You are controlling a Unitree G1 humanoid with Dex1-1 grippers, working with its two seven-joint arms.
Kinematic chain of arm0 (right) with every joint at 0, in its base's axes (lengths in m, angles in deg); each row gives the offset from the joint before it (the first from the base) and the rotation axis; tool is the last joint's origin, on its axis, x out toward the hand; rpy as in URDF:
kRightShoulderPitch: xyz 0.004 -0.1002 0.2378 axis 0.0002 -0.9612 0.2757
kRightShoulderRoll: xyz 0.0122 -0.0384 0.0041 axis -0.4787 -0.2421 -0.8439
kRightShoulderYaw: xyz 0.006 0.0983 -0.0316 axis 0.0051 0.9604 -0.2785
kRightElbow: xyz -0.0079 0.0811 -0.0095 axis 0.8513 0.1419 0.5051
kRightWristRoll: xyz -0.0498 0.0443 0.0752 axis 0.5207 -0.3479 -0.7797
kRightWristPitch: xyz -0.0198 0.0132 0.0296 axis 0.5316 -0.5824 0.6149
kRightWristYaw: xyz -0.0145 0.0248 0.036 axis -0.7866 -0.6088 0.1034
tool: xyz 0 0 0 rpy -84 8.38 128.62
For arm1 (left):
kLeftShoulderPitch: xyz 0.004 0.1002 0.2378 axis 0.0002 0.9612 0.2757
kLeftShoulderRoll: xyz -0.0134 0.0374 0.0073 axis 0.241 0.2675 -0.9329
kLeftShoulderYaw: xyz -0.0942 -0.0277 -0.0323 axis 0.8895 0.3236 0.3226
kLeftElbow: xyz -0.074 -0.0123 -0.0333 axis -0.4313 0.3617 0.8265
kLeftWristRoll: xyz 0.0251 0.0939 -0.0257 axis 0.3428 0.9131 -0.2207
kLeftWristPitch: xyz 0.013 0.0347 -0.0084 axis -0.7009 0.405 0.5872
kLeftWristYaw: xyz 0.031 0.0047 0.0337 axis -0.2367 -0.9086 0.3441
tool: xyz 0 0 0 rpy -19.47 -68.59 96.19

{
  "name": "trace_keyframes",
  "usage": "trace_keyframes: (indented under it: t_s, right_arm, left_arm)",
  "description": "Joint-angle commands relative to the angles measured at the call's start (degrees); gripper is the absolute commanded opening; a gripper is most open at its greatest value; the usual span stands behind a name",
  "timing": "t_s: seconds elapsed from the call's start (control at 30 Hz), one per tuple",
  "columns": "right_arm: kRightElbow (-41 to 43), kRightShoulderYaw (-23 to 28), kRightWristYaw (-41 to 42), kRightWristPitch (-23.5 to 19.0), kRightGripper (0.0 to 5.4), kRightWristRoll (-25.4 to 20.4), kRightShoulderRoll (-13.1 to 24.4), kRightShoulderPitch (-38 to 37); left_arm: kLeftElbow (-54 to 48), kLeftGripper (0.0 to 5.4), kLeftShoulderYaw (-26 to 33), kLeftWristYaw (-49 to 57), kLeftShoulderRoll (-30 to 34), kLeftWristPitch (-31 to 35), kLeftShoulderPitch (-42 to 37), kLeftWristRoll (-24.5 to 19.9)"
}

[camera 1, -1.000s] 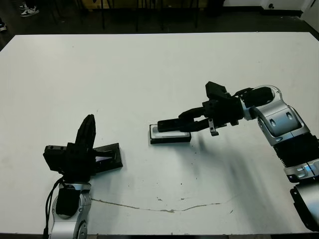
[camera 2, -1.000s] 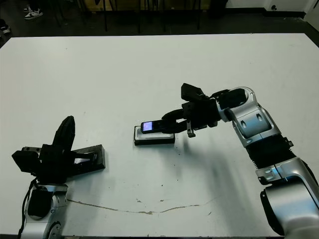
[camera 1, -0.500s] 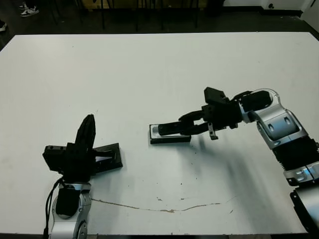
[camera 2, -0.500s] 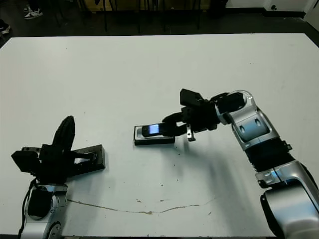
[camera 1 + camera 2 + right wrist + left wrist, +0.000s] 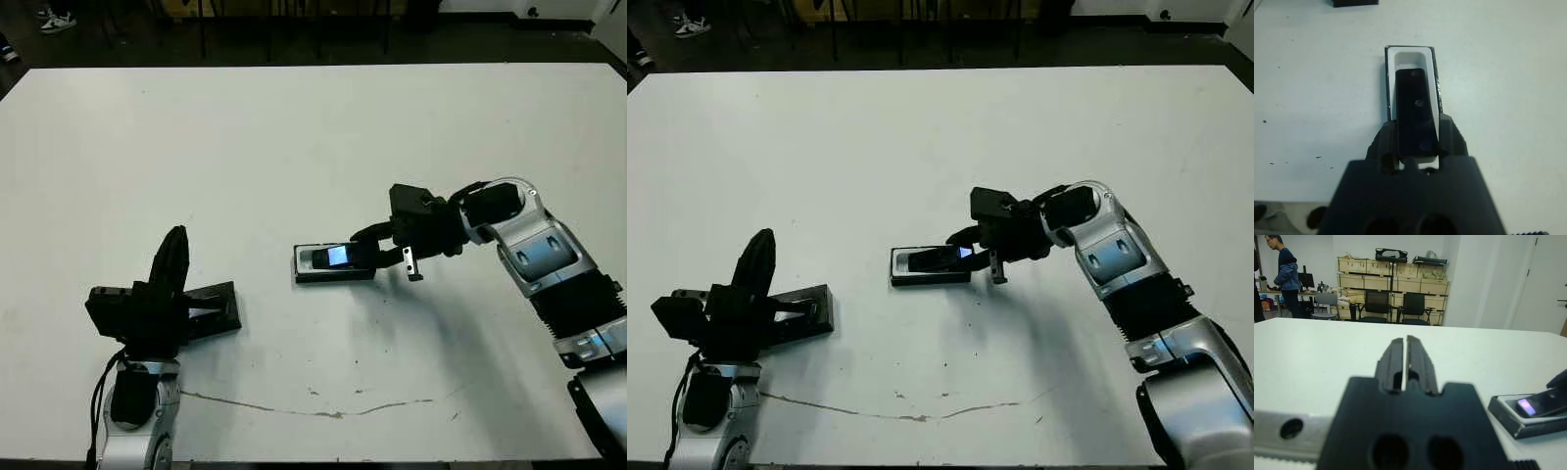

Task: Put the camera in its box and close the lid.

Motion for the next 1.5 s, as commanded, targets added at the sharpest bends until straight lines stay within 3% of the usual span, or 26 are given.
trace_keyframes:
  t_s: [0.03, 0.47, 0.6, 0.8, 1.03, 1.13, 1.3, 1.5]
  right_arm:
    - [-1.5, -1.2, 1.2, -1.7, 0.64, 0.5, -0.8, 0.8]
    - [-7.8, -3.9, 3.8, -6.4, 0.64, 0.6, -7.0, 5.3]
    - [-8.9, -4.2, 3.9, -4.3, 0.64, 1.2, -7.7, 5.6]
    - [-9.7, -4.0, 5.0, -5.7, 0.64, 1.4, -7.1, 6.1]
    - [-13.3, -0.6, 9.1, 6.1, 1.83, 0.2, -3.9, 8.7]
    - [-14.2, 1.7, 9.4, 8.8, 2.35, -0.3, -2.6, 9.4]
    - [-10.6, 5.2, 7.8, 6.2, 3.23, -1.0, 0.1, 8.9]
    - [-4.1, 10.9, 7.3, -0.3, 4.25, -6.6, 2.9, 7.2]
  left_arm:
    - [0.9, 0.00, 0.0, 0.2, -0.2, 0.3, 1.7, 0.5]
    - [1.2, 0.00, -0.4, 0.5, -0.5, 0.1, 1.9, 0.4]
    - [1.2, 0.00, -0.4, 0.8, -0.5, -0.1, 1.9, 0.9]
    - [1.5, 0.00, -0.4, 0.3, -0.6, -0.3, 1.7, -0.3]
    - [1.5, 0.00, -0.4, 0.4, -0.4, -0.3, 1.5, 0.2]
    - [1.3, 0.00, -0.4, 0.7, -0.5, 0.0, 1.5, 0.5]
    - [0.7, 0.00, -0.3, 0.8, -0.4, 1.0, 1.5, 0.0]
    - [0.9, 0.00, -0.2, 0.5, -0.3, 0.9, 1.3, -0.2]
